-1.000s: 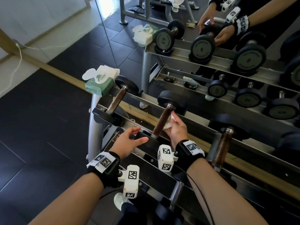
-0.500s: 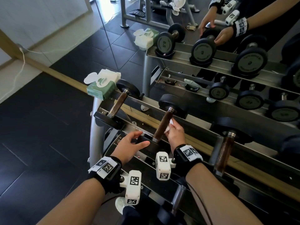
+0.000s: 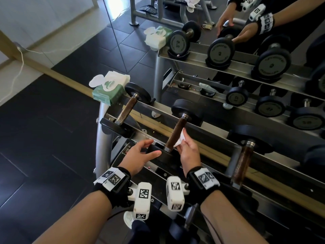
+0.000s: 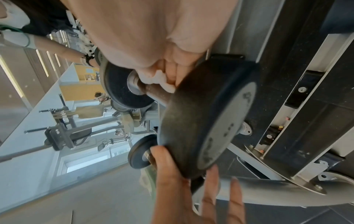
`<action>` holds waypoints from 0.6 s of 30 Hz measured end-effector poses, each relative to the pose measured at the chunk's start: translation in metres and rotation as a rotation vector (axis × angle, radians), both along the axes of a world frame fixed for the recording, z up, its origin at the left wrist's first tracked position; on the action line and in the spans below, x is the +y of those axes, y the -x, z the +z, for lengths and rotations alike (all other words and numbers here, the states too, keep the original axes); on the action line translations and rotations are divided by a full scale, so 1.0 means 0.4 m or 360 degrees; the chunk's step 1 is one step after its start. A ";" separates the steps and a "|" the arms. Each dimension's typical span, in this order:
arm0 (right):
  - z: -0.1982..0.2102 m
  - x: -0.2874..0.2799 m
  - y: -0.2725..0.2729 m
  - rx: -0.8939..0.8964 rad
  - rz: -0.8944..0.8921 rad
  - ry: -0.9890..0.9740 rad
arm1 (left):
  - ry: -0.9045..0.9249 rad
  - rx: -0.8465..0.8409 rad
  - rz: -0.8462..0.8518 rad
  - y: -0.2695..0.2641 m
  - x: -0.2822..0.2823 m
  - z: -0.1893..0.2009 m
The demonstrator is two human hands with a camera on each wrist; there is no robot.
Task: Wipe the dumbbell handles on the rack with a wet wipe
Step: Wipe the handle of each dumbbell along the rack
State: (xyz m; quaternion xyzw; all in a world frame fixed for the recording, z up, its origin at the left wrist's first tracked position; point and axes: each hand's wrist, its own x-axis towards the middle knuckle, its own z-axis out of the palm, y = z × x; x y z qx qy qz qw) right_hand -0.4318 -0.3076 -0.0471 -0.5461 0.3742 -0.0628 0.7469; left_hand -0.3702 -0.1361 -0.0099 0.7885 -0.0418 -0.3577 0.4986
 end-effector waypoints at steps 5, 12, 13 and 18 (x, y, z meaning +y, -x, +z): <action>0.011 -0.016 -0.029 0.0034 0.0057 0.0021 | 0.0012 -0.0007 0.0001 0.002 0.000 0.002; 0.018 0.015 -0.011 0.0105 0.0022 0.0163 | 0.0032 -0.0015 0.0013 0.007 0.001 0.004; 0.015 0.027 0.012 0.0097 0.0058 0.0166 | 0.0037 -0.0019 0.0014 0.008 0.001 0.005; 0.030 -0.002 0.009 0.0124 0.0064 0.0162 | 0.0051 -0.0015 0.0001 0.006 0.001 0.007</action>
